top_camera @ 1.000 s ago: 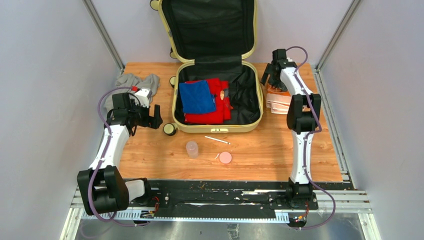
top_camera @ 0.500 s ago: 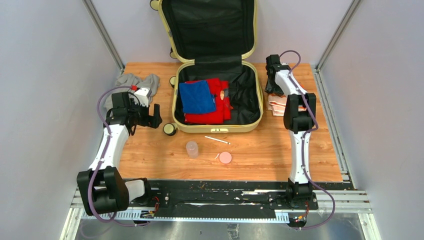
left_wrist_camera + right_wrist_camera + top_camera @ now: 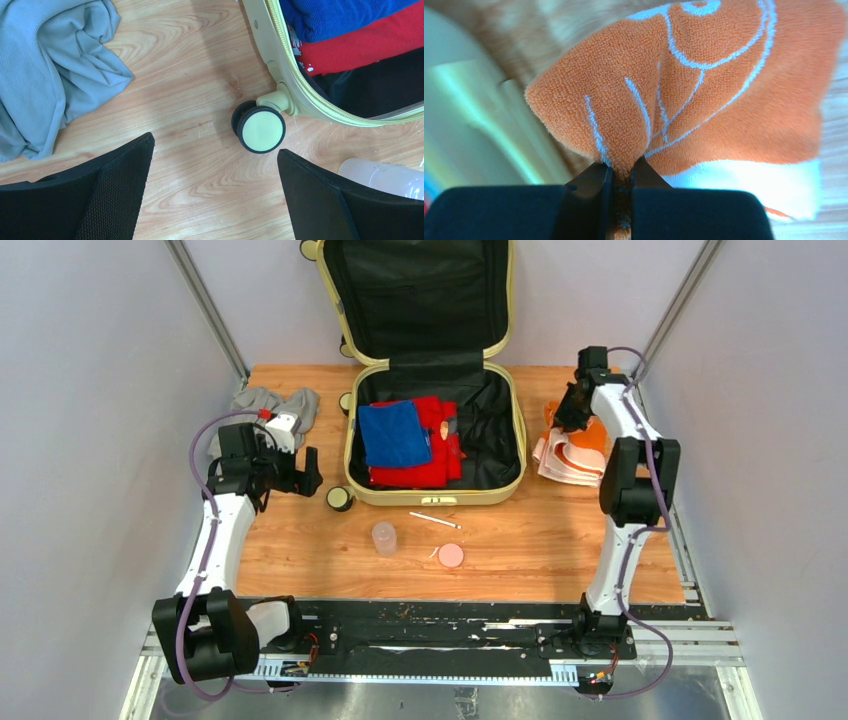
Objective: Pack the luggage
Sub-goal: Pick up the clothes from the corner of the board, then place the clothes in the luggage.
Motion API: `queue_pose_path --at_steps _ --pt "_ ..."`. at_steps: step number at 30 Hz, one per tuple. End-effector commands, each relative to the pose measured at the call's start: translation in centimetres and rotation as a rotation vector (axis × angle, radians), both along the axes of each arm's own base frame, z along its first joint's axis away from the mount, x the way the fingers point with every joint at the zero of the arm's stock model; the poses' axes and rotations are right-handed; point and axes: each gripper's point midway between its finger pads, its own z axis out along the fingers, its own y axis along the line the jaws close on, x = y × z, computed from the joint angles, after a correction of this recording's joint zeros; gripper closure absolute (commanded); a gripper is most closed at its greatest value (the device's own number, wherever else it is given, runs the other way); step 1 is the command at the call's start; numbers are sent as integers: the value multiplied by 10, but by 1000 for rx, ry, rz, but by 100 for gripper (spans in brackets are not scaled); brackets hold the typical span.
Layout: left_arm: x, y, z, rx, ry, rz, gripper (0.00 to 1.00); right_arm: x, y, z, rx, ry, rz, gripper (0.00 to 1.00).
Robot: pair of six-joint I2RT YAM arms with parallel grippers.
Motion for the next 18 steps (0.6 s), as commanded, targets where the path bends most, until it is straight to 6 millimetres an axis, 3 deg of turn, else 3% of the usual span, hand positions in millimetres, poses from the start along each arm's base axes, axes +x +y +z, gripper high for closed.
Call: queue_pose_path --at_steps 1,7,14,18 --pt "-1 1 17 5 -31 -3 0 0 35 90 196 -230 107 100" --pt "-5 2 19 17 -38 -4 0 -22 58 154 265 -422 159 100" --pt "-4 -1 21 -4 -35 -2 0 -32 150 207 284 -525 363 100" --pt "-4 0 21 -4 -34 -1 0 -32 211 203 277 -497 463 100"
